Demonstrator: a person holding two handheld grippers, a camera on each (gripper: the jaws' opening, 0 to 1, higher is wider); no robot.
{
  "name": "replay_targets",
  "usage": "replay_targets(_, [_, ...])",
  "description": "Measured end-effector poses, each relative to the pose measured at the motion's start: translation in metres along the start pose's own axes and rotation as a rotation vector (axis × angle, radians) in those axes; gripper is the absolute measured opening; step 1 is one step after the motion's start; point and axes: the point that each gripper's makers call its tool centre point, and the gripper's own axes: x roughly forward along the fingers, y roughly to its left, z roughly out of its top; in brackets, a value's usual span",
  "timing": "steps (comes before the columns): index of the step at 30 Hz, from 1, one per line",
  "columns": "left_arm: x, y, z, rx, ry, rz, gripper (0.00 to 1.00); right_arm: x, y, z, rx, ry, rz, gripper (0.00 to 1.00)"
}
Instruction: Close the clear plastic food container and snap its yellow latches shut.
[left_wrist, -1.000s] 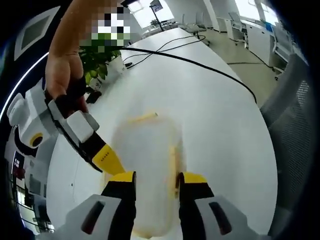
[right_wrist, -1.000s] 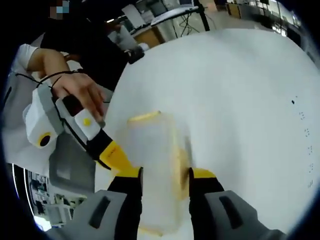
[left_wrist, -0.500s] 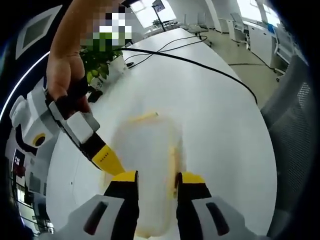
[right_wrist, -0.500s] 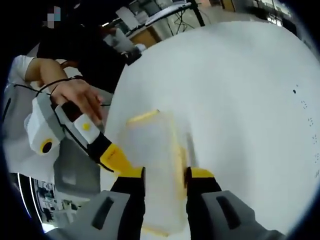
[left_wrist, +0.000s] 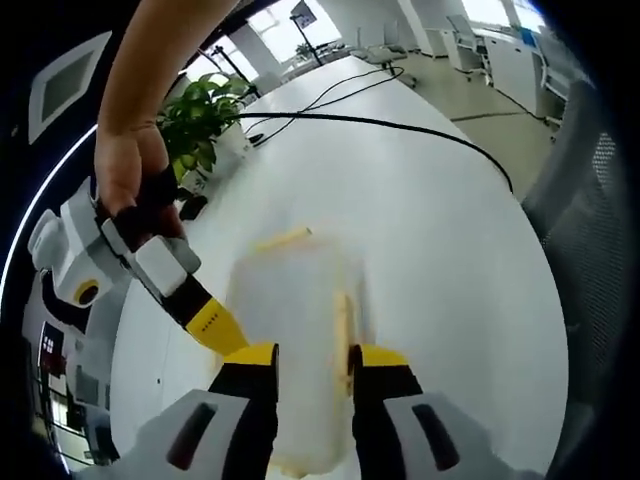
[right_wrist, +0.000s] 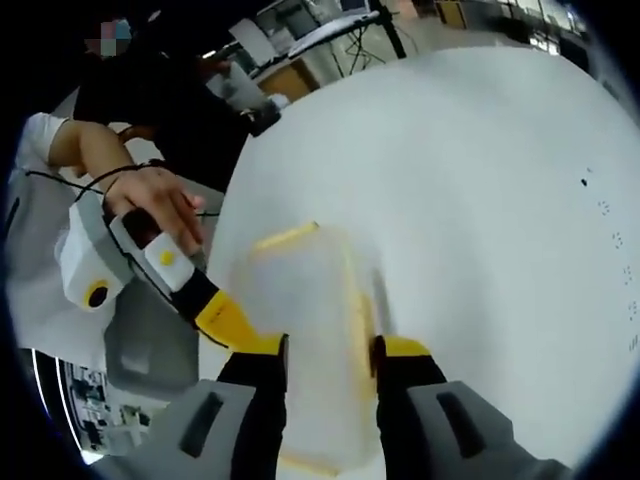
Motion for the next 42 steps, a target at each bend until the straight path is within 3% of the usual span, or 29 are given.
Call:
replay_targets(2, [-0.001,-0.001,0.000,-0.013,-0.009,-0.002,0.23,0.000,0.002,0.002,0.002,-0.019,-0.016,0.34])
replay_targets(4, [-0.003,-0.007,0.000,-0.075,-0.021,-0.019,0.30,-0.002,-0.006,0.008,-0.007,-0.075,-0.101,0.39])
replay_targets(5, [-0.004,-0.008,0.000,-0.074,-0.021,-0.024,0.32,-0.005,-0.004,0.006,-0.002,-0.073,-0.106,0.41])
replay_targets(8, [-0.016,0.000,0.005,-0.167,-0.075,0.036,0.31,-0.017,-0.006,0.018,-0.015,-0.171,-0.184,0.42])
replay_targets(9, [-0.019,0.002,0.006,-0.206,-0.094,0.050,0.31,-0.023,-0.002,0.023,0.011,-0.228,-0.196,0.42])
replay_targets(10, [-0.024,0.006,0.005,-0.245,-0.104,0.072,0.31,-0.025,0.003,0.023,0.028,-0.243,-0.191,0.41])
replay_targets(13, [-0.034,0.013,-0.002,-0.291,-0.115,0.112,0.31,-0.034,0.008,0.016,-0.004,-0.272,-0.278,0.41])
replay_targets(23, [-0.060,0.023,-0.021,-0.412,-0.120,0.186,0.31,-0.035,0.040,-0.013,0.057,-0.310,-0.397,0.47])
replay_targets(30, [-0.075,0.033,-0.032,-0.514,-0.146,0.236,0.32,-0.050,0.050,-0.015,0.099,-0.421,-0.550,0.49])
replay_targets(33, [-0.079,0.033,-0.039,-0.550,-0.148,0.253,0.32,-0.052,0.058,-0.020,0.138,-0.479,-0.593,0.49])
replay_targets(38, [-0.083,0.031,-0.050,-0.645,-0.161,0.282,0.33,-0.052,0.064,-0.029,0.163,-0.515,-0.669,0.49])
replay_targets(42, [-0.085,0.030,-0.056,-0.678,-0.158,0.300,0.34,-0.053,0.063,-0.038,0.214,-0.557,-0.688,0.51])
